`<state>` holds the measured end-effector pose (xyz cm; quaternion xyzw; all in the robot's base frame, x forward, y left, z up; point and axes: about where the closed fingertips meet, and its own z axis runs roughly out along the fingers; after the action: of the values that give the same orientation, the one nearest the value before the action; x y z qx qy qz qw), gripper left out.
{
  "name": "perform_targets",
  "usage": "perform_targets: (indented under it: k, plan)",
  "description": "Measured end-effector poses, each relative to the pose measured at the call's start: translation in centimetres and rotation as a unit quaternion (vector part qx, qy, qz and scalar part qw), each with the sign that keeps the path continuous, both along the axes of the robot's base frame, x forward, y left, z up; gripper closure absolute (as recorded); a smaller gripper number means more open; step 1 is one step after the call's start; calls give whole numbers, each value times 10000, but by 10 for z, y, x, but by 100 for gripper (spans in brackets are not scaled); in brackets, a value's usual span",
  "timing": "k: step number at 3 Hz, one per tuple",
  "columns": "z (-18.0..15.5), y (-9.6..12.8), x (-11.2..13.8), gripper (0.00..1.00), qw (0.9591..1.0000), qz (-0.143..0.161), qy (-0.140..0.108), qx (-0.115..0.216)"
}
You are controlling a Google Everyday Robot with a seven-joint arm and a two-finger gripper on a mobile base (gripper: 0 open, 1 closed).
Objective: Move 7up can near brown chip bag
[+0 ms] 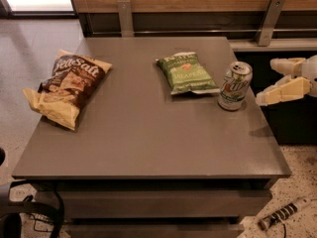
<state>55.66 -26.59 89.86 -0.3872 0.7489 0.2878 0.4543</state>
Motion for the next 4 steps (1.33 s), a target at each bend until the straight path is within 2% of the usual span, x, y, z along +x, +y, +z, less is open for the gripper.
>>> perform_targets:
  k: [1, 2, 3, 4]
  plan:
    - [-8, 11, 9, 0, 9987, 163, -464, 129]
    - [-15, 25, 21, 0, 9922, 351, -1082, 502]
    - [-19, 38, 30, 0, 9838, 547, -1487, 838]
    - [-24, 50, 37, 24, 9794, 647, -1535, 1140]
